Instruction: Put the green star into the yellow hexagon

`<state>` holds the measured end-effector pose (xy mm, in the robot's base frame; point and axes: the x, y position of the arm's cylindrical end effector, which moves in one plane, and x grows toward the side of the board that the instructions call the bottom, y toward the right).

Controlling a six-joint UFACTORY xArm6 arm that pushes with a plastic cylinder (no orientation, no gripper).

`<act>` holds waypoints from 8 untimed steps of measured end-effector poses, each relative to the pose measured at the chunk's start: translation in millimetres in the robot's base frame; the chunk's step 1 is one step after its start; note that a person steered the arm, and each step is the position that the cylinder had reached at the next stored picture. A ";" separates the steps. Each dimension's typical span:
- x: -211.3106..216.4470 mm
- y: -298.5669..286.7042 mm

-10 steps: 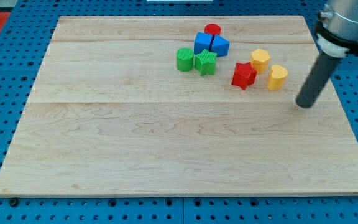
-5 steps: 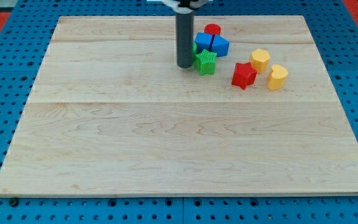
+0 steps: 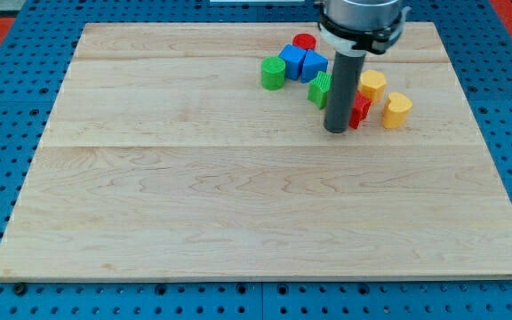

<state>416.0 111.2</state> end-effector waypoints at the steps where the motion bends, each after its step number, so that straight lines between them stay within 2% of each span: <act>1: 8.4 5.1; 2: -9.9 -79.8; 3: -50.4 -89.1; 4: -68.8 -54.7; 5: -80.2 -46.2; 6: -72.3 -4.2; 7: -46.9 5.3; 8: -46.9 -69.0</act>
